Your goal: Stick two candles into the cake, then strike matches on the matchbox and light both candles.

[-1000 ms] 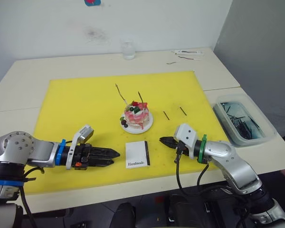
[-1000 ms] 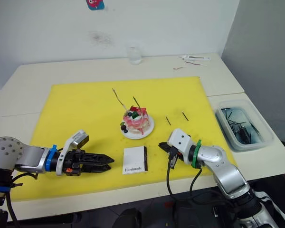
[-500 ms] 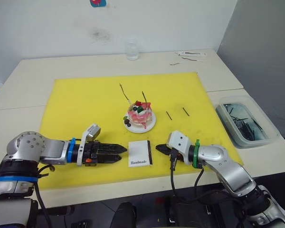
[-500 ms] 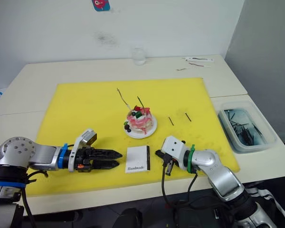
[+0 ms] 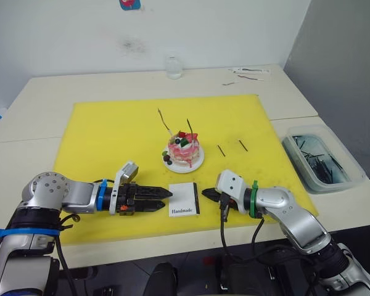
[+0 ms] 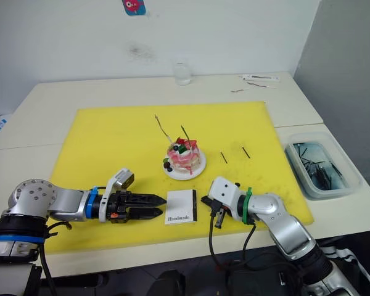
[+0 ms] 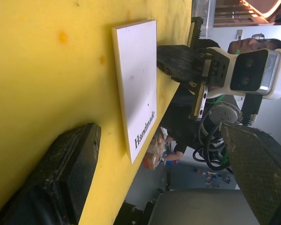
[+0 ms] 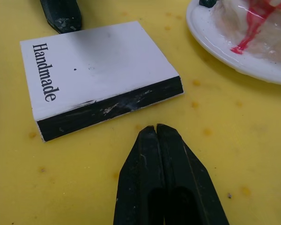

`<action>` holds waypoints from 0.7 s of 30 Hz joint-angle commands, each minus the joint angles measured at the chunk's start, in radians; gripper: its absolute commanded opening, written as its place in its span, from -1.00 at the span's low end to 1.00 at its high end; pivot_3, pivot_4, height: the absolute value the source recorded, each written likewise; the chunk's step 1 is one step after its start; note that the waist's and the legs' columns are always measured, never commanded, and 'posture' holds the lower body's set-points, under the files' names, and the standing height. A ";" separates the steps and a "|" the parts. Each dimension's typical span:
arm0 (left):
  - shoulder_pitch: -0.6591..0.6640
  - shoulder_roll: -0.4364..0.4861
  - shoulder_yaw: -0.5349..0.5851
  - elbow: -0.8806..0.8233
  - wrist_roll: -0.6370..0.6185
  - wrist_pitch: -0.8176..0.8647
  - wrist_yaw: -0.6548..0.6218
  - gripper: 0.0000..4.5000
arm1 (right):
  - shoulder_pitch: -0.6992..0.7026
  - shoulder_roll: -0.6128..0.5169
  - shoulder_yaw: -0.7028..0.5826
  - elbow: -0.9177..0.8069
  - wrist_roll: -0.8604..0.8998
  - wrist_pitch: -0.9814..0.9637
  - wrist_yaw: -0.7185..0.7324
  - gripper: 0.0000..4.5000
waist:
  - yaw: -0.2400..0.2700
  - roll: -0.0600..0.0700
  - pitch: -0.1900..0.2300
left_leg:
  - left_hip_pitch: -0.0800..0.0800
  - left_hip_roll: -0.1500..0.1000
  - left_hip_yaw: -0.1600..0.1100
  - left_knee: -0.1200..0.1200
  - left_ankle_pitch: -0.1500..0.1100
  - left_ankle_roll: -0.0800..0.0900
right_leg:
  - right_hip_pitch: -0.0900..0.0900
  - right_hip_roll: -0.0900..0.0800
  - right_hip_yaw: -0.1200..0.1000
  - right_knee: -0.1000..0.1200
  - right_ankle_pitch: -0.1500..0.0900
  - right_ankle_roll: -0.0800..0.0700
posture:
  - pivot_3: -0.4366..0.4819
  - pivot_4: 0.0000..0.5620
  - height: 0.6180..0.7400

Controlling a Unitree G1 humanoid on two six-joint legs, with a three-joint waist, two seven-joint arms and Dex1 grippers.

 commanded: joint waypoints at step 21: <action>0.059 -0.061 -0.003 -0.039 -0.009 0.007 0.059 1.00 | -0.082 0.034 0.024 -0.008 0.080 0.105 0.095 -0.99 | 0.000 0.001 -0.001 | -0.001 -0.010 -0.002 0.000 0.000 -0.001 | 0.001 -0.010 0.001 0.000 0.000 0.013 | -0.05 -0.47 1.00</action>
